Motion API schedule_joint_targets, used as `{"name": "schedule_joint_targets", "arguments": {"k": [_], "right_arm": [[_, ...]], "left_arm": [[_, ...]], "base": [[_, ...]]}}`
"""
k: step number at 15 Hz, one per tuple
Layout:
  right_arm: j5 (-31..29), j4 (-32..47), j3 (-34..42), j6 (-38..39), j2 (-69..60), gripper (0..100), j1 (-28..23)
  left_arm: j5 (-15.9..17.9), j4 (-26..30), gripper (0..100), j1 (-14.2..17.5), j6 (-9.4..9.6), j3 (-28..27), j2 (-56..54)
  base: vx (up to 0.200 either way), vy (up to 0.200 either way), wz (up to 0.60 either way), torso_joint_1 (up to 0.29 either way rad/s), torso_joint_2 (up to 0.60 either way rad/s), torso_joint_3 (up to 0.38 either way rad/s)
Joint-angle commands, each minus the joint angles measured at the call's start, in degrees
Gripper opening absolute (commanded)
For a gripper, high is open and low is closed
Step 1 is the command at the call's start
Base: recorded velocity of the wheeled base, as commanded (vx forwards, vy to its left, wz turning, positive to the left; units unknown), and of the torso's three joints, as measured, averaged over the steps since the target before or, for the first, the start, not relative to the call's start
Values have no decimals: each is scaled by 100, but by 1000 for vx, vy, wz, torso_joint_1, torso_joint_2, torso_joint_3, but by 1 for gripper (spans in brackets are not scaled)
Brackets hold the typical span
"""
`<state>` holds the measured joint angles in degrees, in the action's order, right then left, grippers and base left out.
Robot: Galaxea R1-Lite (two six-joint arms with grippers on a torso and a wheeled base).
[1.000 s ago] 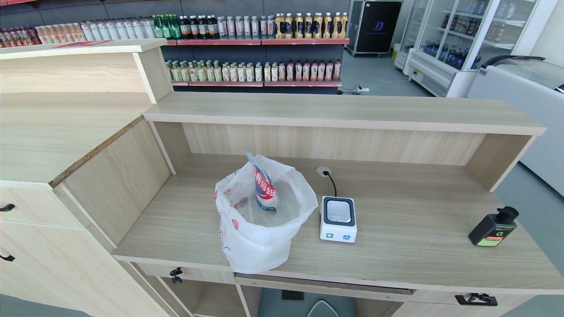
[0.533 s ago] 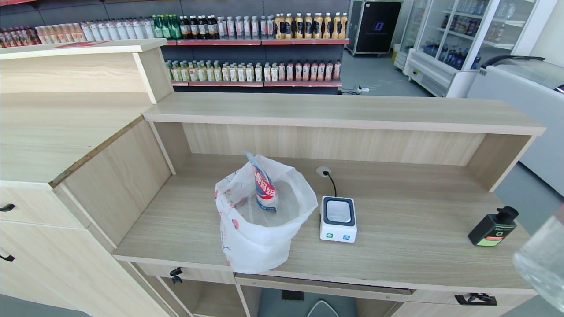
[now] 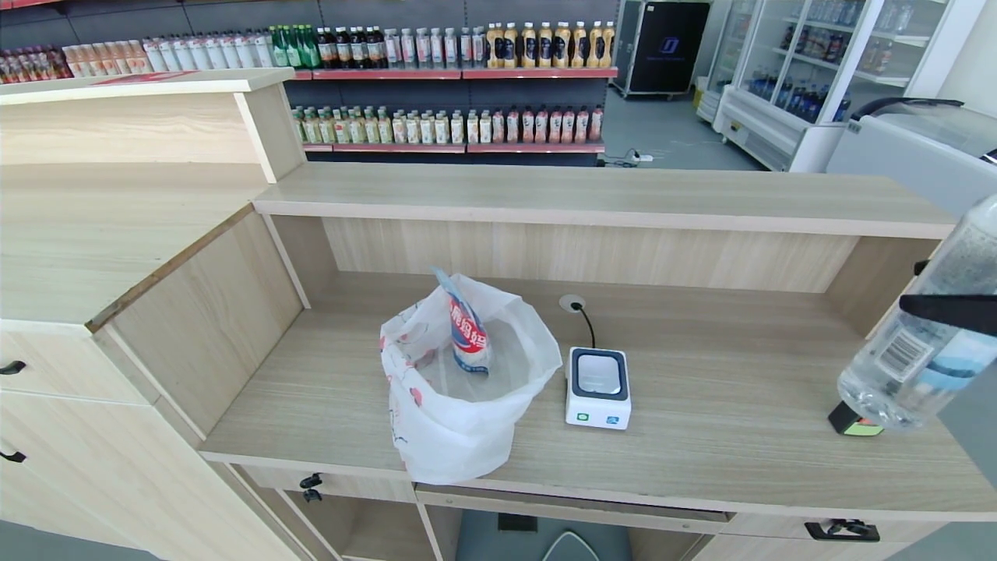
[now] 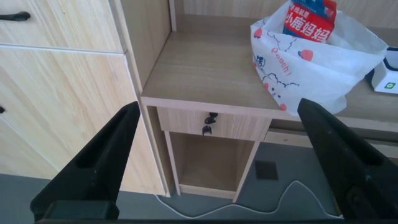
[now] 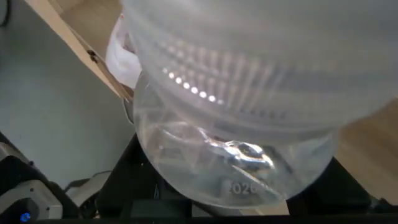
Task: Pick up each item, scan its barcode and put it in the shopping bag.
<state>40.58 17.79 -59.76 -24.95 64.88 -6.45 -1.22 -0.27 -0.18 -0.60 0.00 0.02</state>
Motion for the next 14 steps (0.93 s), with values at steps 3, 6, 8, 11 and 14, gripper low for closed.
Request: {"name": "schedule_joint_targets", "arguments": {"k": [3,6,8,11,14], "right_arm": [[2,340,386,-1644,543,0,-1333],[37,753,386,-2444,640,0,-2009],[117,753,386,-2541,702,0,-2106],[117,691,184,-2312,939,0,-2062],[99,278,-18,-2268,1185,0,-1922]], "left_arm": [[-1,0,100,1,-2,0,-2],[-1,-8,100,1,-2,0,-2],[-1,0,100,1,-2,0,-2],[-1,0,100,1,-2,0,-2],[-1,0,100,1,-2,0,-2]], "base": [[0,0,0,0,0,0],[0,0,0,0,0,0],[0,0,0,0,0,0],[0,0,400,-3,3,2],[0,0,600,-1,1,1]]}}
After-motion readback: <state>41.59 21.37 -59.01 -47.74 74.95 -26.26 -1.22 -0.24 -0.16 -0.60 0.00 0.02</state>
